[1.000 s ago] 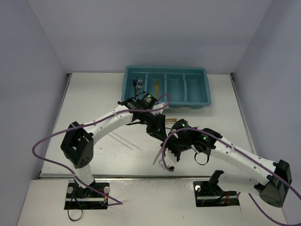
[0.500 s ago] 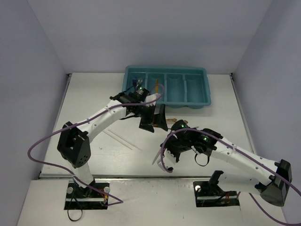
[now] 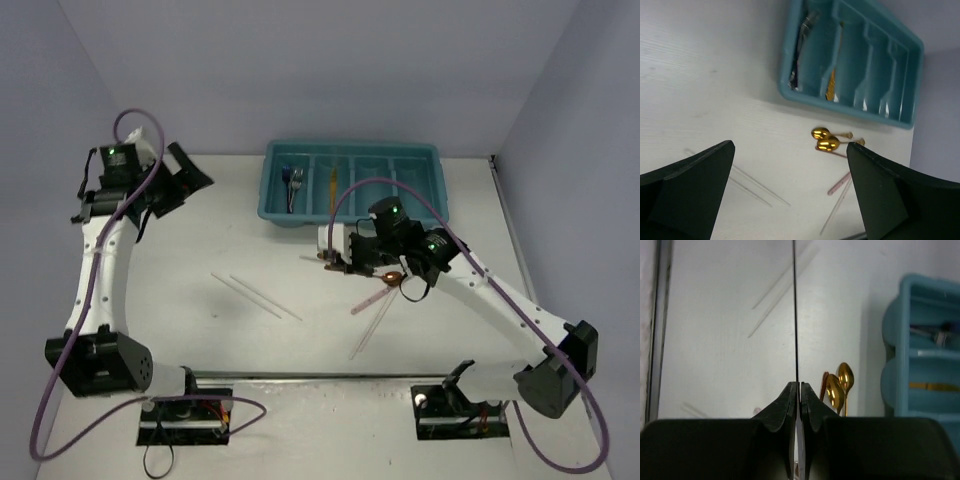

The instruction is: Sort the eating utensils into containers

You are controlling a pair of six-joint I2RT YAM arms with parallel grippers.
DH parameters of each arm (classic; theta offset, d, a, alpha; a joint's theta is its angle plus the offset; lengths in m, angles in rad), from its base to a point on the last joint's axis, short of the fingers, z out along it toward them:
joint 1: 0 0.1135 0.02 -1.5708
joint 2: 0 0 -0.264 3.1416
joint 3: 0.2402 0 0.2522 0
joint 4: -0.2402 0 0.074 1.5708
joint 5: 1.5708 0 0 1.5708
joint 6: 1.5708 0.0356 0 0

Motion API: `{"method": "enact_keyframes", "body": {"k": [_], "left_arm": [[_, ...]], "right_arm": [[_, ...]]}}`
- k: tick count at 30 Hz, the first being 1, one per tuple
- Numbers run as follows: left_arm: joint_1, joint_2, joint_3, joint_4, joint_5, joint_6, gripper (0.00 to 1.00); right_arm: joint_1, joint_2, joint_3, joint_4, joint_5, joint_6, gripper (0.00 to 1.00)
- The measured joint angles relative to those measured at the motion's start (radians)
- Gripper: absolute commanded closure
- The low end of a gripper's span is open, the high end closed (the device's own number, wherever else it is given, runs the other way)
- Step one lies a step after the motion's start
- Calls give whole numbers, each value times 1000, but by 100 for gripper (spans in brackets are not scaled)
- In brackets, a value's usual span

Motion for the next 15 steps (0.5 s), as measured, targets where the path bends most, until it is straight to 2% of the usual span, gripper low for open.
{"method": "enact_keyframes", "body": {"k": [3, 6, 8, 12, 15], "left_arm": [[80, -65, -74, 15, -59, -4, 4], [77, -127, -141, 23, -94, 3, 4], [69, -157, -175, 28, -103, 6, 4], [64, -185, -212, 30, -113, 11, 4], [64, -197, -237, 39, -122, 16, 4]], "right_arm": [[-127, 122, 100, 123, 0, 286, 100], [-205, 270, 235, 233, 65, 570, 100], [-227, 369, 344, 268, 163, 741, 100], [-237, 532, 536, 325, 312, 988, 100], [-245, 665, 698, 350, 384, 1112, 100]]}}
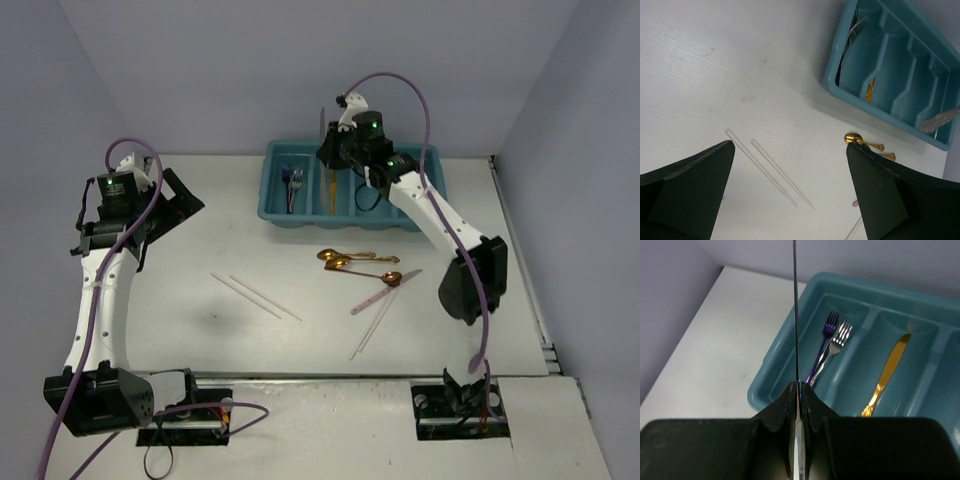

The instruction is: Sort the eating utensils into containers

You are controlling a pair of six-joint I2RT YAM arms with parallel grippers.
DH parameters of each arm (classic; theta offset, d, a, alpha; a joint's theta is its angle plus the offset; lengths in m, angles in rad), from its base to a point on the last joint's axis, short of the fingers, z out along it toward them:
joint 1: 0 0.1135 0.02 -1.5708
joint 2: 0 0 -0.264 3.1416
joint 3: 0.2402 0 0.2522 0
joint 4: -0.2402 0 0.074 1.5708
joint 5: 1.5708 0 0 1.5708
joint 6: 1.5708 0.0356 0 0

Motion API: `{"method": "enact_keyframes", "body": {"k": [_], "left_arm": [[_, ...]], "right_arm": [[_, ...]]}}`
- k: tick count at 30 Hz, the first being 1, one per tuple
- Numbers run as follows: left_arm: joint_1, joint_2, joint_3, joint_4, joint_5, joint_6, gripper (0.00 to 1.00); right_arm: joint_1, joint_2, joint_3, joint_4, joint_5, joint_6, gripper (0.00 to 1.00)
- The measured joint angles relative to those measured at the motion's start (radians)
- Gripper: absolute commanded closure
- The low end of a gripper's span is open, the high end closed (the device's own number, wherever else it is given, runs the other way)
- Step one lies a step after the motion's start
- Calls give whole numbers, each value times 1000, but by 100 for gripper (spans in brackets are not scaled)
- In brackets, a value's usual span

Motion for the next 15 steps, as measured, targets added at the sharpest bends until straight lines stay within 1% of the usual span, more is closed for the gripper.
{"method": "enact_keyframes", "body": {"k": [3, 7, 15], "left_arm": [[0, -17, -23, 2, -13, 5, 4], [0, -37, -39, 6, -29, 31, 4], [0, -43, -39, 7, -47, 106, 4]], "right_arm": [[-10, 106, 103, 17, 52, 72, 100], [-34, 208, 158, 26, 93, 114, 100], [-95, 376, 237, 46, 73, 123, 100]]}}
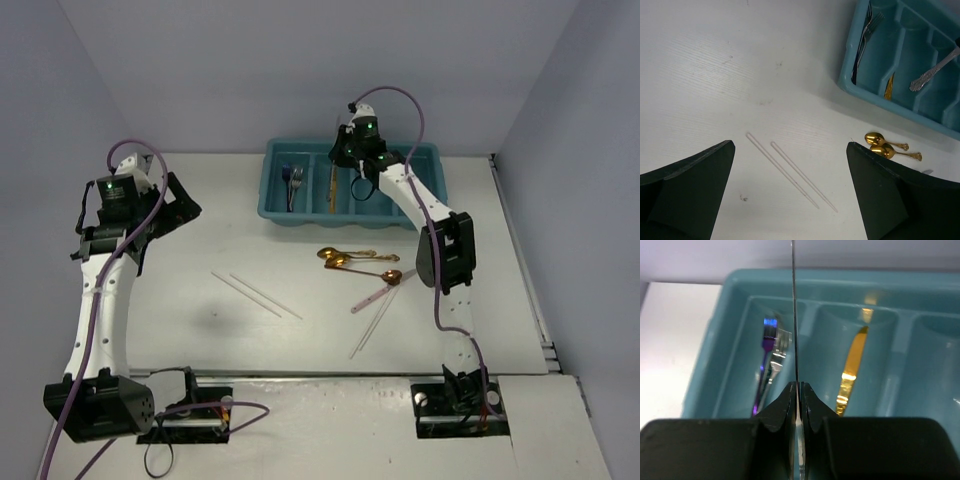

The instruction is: Sort the eating utensils into containers

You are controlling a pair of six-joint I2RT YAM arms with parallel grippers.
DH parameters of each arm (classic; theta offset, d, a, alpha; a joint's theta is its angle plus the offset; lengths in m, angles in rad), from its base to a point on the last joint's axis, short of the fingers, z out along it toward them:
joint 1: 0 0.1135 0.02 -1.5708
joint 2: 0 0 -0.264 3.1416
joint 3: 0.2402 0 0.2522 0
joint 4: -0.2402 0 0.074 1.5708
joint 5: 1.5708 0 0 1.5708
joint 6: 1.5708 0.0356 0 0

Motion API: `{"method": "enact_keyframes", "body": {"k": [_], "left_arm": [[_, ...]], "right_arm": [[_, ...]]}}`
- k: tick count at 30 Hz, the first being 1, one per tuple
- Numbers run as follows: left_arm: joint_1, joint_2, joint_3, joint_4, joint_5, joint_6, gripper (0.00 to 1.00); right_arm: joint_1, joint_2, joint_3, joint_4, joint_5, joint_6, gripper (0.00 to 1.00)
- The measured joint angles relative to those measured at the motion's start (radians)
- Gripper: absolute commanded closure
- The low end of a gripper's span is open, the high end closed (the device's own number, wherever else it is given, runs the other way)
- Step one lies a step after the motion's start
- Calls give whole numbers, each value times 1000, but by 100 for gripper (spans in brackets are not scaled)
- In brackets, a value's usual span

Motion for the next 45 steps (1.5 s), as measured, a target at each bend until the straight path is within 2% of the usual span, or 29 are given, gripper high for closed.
{"method": "enact_keyframes", "body": {"k": [8, 12, 15, 22, 26, 28, 31, 34, 37, 40, 45], "left_arm": [[0, 19, 0, 0, 0, 20, 4], [0, 30, -11, 0, 3, 23, 4], [0, 38, -14, 0, 12, 36, 4], [-4, 54, -7, 12, 103, 129, 4], [-50, 77, 26, 27, 181, 246, 6], [-112, 102, 53, 34, 211, 300, 11], [-252, 174, 111, 20, 237, 406, 19], [-442, 269, 166, 10, 180, 483, 22], [-665, 378, 204, 14, 106, 512, 22], [-838, 481, 222, 9, 65, 512, 22], [-1003, 664, 297, -29, 44, 498, 22]], "right_arm": [[-6, 61, -3, 5, -84, -7, 99], [-3, 77, -20, 8, -122, -6, 69], [-1, 81, -33, 14, -143, -3, 54], [-2, 68, -37, 18, -200, -13, 50], [-4, -29, -69, 9, -221, -75, 45], [-6, -141, -120, -8, -227, -131, 44], [-23, -354, -213, -1, -234, -202, 47], [-85, -573, -328, 29, -242, -243, 47], [-236, -774, -506, 46, -243, -250, 47], [-398, -885, -672, 39, -225, -247, 46], [-573, -965, -902, -27, -226, -242, 46]]}}
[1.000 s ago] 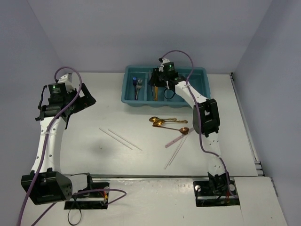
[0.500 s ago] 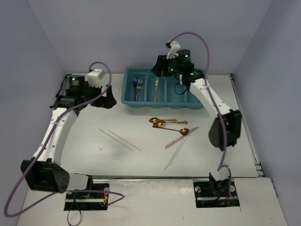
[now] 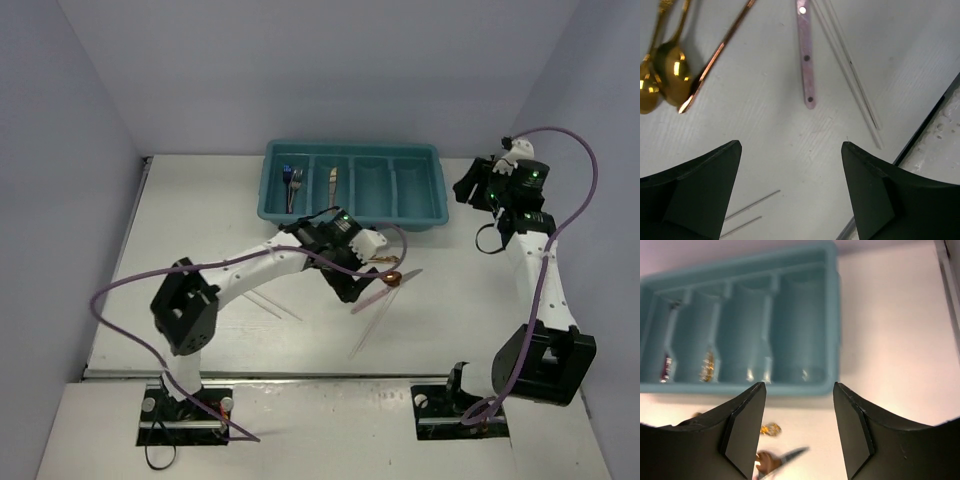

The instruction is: Sort the eating utensils into containers

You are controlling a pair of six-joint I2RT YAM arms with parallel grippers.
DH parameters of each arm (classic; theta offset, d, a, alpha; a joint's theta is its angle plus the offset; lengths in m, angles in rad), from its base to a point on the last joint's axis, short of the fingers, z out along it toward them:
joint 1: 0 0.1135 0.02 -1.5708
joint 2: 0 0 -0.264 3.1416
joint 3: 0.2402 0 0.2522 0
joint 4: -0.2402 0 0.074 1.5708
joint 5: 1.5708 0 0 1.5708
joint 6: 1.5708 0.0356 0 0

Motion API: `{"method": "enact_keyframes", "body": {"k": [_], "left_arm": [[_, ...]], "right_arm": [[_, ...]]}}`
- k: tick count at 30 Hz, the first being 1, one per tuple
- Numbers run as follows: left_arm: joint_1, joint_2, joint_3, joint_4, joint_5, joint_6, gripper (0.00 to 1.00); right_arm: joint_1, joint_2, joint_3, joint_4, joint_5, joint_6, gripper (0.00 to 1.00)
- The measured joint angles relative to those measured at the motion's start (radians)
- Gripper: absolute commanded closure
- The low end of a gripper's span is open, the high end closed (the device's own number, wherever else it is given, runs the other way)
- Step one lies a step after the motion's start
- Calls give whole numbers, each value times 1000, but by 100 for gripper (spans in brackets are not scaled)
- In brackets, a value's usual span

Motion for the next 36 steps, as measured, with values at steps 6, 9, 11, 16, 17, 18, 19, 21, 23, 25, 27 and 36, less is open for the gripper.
{"method": "enact_keyframes", "body": {"k": [6, 9, 11, 16, 17, 18, 19, 21, 23, 25, 27, 36], "left_arm": [[-88, 248, 197, -71, -7, -37, 31], [-98, 329, 245, -100, -15, -61, 37], [-96, 368, 270, -113, -25, -71, 38], [-93, 425, 333, -136, -51, -82, 55], [-93, 434, 347, -138, -55, -82, 59], [-93, 443, 360, -139, -60, -84, 61], [-93, 452, 370, -140, -62, -83, 64], [-93, 463, 383, -145, -70, -83, 70], [-92, 467, 389, -146, -73, -81, 73], [-92, 469, 391, -146, -78, -80, 75], [-92, 470, 392, -146, -83, -80, 84], [-92, 470, 393, -146, -115, -81, 100]], "right_arm": [[-83, -89, -96, -34, -5, 18, 46], [-86, -124, -99, -27, -12, 27, 46], [-86, -131, -100, -21, -17, 33, 46], [-89, -128, -111, -19, -24, 43, 47], [-91, -126, -111, -19, -27, 43, 47], [-93, -126, -111, -19, -29, 44, 47], [-95, -126, -111, -19, -30, 43, 47], [-99, -126, -111, -18, -32, 43, 47], [-101, -126, -111, -19, -34, 43, 47], [-104, -126, -111, -18, -36, 43, 47], [-107, -123, -111, -18, -37, 43, 48], [-107, -87, -111, -18, -46, 47, 49]]}}
